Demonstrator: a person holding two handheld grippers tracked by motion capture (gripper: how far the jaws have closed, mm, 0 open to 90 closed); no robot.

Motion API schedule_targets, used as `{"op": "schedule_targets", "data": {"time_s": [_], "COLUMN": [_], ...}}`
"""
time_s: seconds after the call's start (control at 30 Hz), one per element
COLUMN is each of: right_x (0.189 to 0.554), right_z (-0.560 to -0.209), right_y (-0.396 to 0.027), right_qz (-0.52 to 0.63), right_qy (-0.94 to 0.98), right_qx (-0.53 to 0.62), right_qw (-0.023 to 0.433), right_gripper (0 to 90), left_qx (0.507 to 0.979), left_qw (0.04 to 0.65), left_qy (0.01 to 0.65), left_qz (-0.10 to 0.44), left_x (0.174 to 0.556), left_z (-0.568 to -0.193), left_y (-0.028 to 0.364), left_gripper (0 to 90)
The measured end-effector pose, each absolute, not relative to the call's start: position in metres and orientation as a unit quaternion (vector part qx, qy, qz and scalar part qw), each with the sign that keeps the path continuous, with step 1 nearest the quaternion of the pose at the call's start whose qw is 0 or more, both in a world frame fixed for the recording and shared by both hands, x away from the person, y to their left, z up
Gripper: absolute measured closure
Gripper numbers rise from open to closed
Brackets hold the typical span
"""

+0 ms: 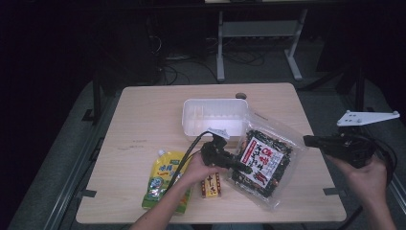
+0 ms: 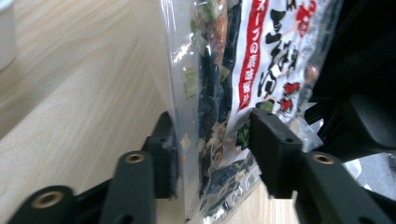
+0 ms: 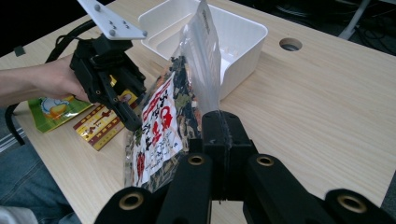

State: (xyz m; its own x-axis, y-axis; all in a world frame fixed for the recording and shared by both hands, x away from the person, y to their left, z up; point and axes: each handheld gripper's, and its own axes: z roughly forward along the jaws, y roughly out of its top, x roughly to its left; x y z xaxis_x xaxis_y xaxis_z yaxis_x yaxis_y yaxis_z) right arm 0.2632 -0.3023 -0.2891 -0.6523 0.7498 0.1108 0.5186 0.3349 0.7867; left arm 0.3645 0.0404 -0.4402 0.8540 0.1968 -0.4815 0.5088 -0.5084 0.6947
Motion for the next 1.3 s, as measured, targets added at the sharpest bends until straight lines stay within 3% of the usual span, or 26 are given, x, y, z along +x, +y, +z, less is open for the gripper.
{"op": "schedule_targets", "data": {"time_s": [0.17, 0.37, 0.67, 0.77, 1.13, 1.3], "right_x": [0.268, 0.273, 0.289, 0.296, 0.305, 0.312], "right_z": [-0.291, -0.295, -0.315, -0.327, -0.353, -0.364], "right_y": [-0.303, -0.310, -0.320, -0.321, -0.306, -0.301], "right_qz": [0.423, 0.431, 0.449, 0.456, 0.466, 0.471], "right_qy": [0.804, 0.800, 0.779, 0.772, 0.782, 0.784], "right_qx": [0.394, 0.399, 0.425, 0.434, 0.412, 0.404], "right_qw": [0.137, 0.124, 0.103, 0.087, 0.034, 0.007], "right_gripper": [89.7, 87.6, 45.6, 41.1, 39.3, 43.5], "left_qx": [0.852, 0.858, 0.865, 0.865, 0.867, 0.866], "left_qw": [0.459, 0.467, 0.466, 0.468, 0.466, 0.467], "left_qy": [0.195, 0.174, 0.163, 0.162, 0.157, 0.157], "left_qz": [-0.157, -0.120, -0.090, -0.088, -0.085, -0.089], "left_x": [0.361, 0.352, 0.347, 0.346, 0.346, 0.346], "left_z": [-0.438, -0.433, -0.430, -0.429, -0.429, -0.429], "left_y": [0.047, 0.051, 0.053, 0.053, 0.053, 0.053], "left_gripper": [68.8, 72.0, 73.1, 73.1, 73.0, 73.0]}}
